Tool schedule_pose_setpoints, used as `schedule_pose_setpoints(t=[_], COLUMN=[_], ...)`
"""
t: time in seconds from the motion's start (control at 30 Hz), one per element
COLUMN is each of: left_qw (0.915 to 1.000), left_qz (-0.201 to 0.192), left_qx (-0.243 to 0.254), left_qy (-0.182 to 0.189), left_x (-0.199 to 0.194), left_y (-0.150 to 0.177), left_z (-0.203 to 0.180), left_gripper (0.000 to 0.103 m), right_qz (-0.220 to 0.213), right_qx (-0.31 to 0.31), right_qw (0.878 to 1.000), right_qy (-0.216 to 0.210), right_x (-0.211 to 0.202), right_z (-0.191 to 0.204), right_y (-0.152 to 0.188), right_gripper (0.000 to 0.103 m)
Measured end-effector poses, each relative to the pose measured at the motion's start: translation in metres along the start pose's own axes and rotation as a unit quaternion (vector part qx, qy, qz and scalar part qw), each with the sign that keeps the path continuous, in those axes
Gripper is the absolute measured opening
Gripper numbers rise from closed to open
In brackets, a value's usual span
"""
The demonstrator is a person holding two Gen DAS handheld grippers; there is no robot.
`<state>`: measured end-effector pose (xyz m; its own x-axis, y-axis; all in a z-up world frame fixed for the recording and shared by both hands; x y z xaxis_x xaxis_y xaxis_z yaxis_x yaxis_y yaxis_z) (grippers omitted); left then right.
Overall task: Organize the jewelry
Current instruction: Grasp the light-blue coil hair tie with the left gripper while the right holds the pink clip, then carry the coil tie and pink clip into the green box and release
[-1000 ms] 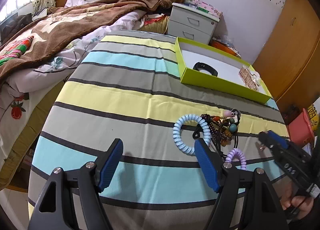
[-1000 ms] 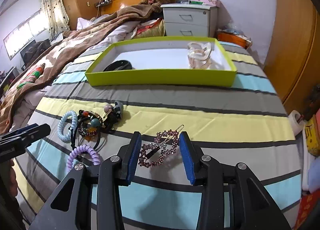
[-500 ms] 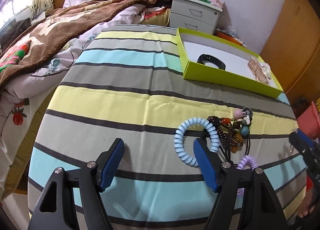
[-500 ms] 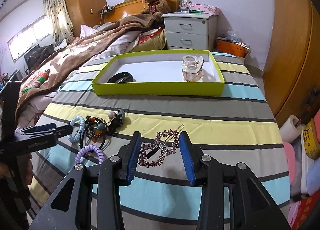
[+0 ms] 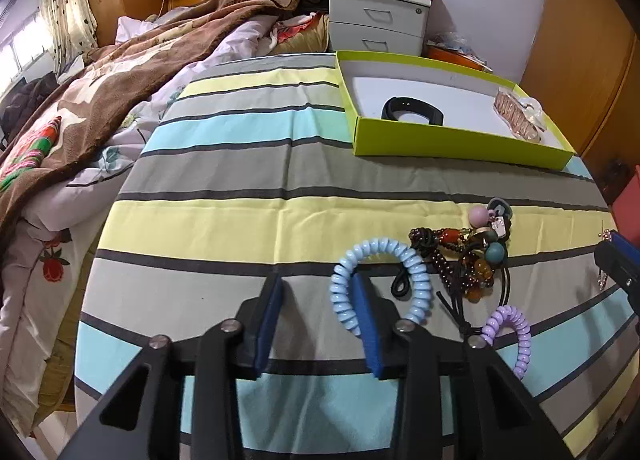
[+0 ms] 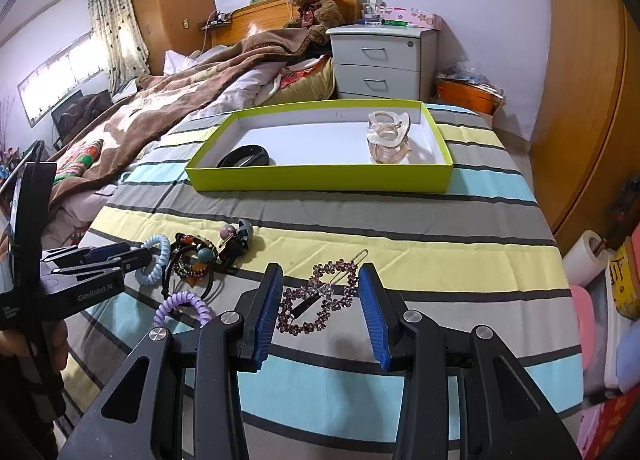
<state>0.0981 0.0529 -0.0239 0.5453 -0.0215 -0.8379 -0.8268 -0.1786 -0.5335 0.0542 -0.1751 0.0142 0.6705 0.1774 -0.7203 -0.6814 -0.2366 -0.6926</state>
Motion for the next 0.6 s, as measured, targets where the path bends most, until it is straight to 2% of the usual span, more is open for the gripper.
schedule_pose_setpoints(t=[0.03, 0.1, 0.17, 0.6], left_qw=[1.0000, 1.0000, 1.0000, 0.9991], left_qz=[-0.001, 0.002, 0.001, -0.020], left_qx=[0.001, 0.003, 0.004, -0.027], left_qy=[0.000, 0.009, 0.008, 0.027], left_x=[-0.001, -0.002, -0.002, -0.025], left_y=[0.000, 0.001, 0.001, -0.003], left_z=[0.000, -0.002, -0.003, 0.005], left_gripper=[0.033, 0.017, 0.011, 0.010], right_qz=[0.000, 0.001, 0.000, -0.008], right_qx=[0.000, 0.001, 0.000, -0.003], right_qw=[1.000, 1.000, 1.000, 1.000], right_qy=[0.000, -0.001, -0.001, 0.002], right_x=[0.000, 0.000, 0.000, -0.007], right_z=[0.000, 0.000, 0.000, 0.001], right_y=[0.000, 0.000, 0.000, -0.004], right_gripper=[0.040, 0.040, 0.040, 0.040])
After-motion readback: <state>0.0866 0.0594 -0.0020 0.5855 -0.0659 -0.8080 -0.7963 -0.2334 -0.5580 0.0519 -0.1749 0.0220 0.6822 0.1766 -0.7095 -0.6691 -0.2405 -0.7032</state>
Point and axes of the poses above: each gripper's, at about its wrist camera, not at the fingertips, and x roughly the way its jaws point, z to its left, y to its underside, the point moved 1 cm from there along x, roughly the way its jaws point, and after that the axes turned 13 degrees about -x, right-handed, at the moved point
